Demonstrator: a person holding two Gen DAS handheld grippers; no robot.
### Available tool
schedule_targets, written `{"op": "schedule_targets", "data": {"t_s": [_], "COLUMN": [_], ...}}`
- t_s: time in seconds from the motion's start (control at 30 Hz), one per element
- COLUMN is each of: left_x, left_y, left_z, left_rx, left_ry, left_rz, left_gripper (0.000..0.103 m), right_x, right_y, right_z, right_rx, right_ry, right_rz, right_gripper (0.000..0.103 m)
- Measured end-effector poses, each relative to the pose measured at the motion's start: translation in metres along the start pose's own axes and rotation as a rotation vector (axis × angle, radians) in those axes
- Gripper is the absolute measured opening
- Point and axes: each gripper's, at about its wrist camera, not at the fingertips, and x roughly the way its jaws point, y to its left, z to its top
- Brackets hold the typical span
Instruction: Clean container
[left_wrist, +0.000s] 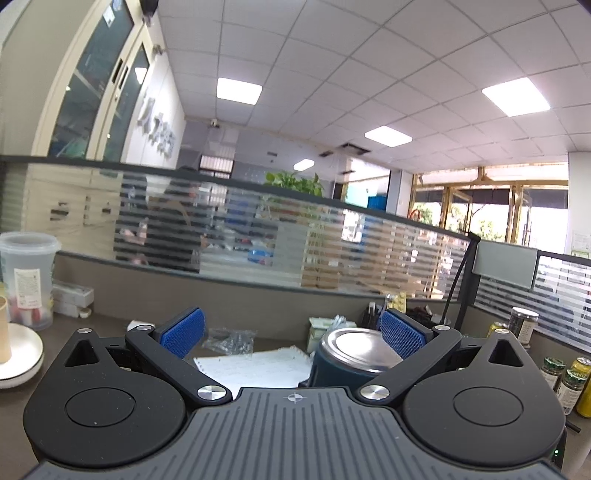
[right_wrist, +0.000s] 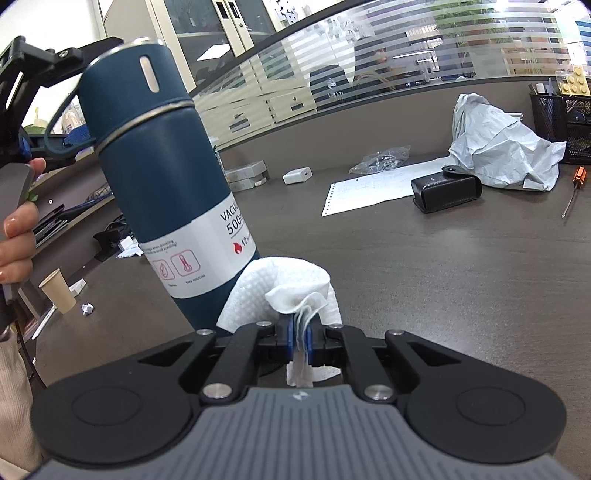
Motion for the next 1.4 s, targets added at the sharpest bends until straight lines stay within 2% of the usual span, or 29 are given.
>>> {"op": "schedule_targets", "data": {"t_s": [0.13, 0.2, 0.27, 0.43, 0.6, 0.77, 0.87, 1.0, 1.23, 1.33, 1.4], "left_x": [-0.018, -0.024, -0.025, -0.022, -0.01, 0.001, 0.007, 0.018, 0.017, 0.016, 0.015], "left_y": [-0.017, -0.028, -0.039, -0.062, -0.08, -0.091, -0.096, -0.094, -0.088, -0.081, -0.072], "left_z": [-0.011, -0.021, -0.03, -0.051, -0.071, -0.086, -0.091, -0.09, -0.092, -0.089, -0.084], "left_rx": [0.072, 0.11, 0.135, 0.109, 0.123, 0.147, 0.163, 0.159, 0.156, 0.16, 0.171], "left_ry": [-0.084, -0.098, -0.094, -0.095, -0.045, -0.038, -0.035, -0.003, 0.007, 0.023, 0.047], "left_rz": [0.02, 0.034, 0.037, 0.074, 0.121, 0.237, 0.265, 0.268, 0.263, 0.219, 0.154], "left_gripper": [0.103, 0.103, 0.103, 0.103, 0.103, 0.1, 0.093, 0.077, 0.073, 0.072, 0.072], "right_x": [-0.008, -0.011, -0.015, -0.023, -0.03, -0.032, -0.032, -0.033, -0.033, -0.033, -0.033], "right_y": [-0.001, 0.0, 0.001, 0.001, -0.001, -0.006, -0.007, -0.008, -0.01, -0.011, -0.011], "right_z": [0.002, 0.004, 0.005, 0.008, 0.007, 0.006, 0.005, 0.004, 0.004, 0.003, 0.003], "right_rx": [0.018, 0.019, 0.018, 0.021, 0.027, 0.044, 0.043, 0.044, 0.048, 0.049, 0.051], "right_ry": [-0.025, -0.036, -0.046, -0.072, -0.083, -0.082, -0.076, -0.073, -0.068, -0.067, -0.065], "right_rz": [0.004, 0.005, 0.009, 0.016, 0.017, 0.022, 0.022, 0.021, 0.019, 0.019, 0.018], "right_gripper": [0.009, 0.009, 0.009, 0.009, 0.009, 0.009, 0.009, 0.009, 0.009, 0.009, 0.009]}}
